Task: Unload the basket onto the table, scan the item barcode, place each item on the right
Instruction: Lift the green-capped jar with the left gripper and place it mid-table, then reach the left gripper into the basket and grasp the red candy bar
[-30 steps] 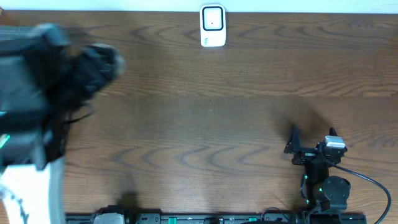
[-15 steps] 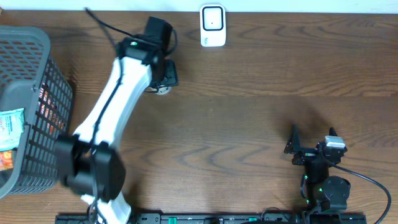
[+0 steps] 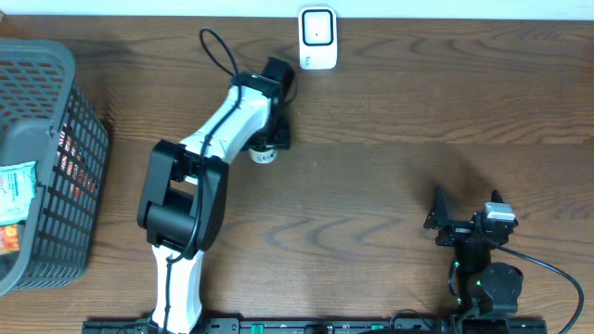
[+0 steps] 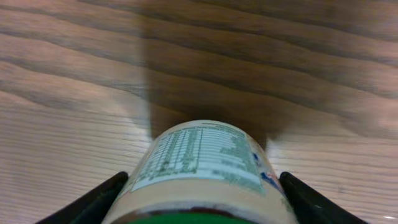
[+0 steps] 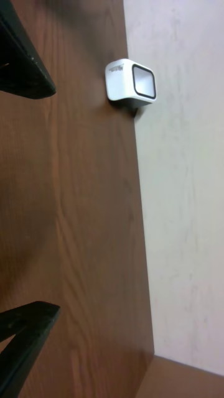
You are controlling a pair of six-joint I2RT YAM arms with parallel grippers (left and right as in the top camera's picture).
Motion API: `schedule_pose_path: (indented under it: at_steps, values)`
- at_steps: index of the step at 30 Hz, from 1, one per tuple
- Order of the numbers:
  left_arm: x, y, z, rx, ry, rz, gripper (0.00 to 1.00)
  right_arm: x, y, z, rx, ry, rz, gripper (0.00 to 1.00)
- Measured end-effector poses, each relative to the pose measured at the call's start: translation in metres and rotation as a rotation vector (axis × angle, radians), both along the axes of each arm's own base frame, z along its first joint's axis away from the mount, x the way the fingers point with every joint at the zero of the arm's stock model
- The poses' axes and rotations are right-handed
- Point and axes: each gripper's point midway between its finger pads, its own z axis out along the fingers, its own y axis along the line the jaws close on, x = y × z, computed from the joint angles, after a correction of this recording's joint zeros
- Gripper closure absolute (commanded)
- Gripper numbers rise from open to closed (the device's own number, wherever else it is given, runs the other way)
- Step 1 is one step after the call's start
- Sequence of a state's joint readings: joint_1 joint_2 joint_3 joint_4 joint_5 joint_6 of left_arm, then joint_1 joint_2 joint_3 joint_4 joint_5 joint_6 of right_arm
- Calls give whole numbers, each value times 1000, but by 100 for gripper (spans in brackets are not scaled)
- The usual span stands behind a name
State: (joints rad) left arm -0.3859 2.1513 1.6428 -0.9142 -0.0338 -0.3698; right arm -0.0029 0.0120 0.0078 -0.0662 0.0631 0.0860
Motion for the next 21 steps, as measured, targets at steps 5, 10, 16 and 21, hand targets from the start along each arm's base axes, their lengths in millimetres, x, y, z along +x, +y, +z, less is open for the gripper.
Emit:
schedule_pose_path:
  at_steps: [5,10,16,21]
  values:
    - [-9,-4,4,7,23,-25,7,0,0,0,0,0,0,1]
    - [-8,5,54,-24,-54,-24,1,0,0,0,0,0,0,1]
    - [16,29,266,-166,-570,-33,0,0,0,0,0,0,0,1]
    - [-51,136,472,-130,-1141,165,0,0,0,0,0,0,0,1]
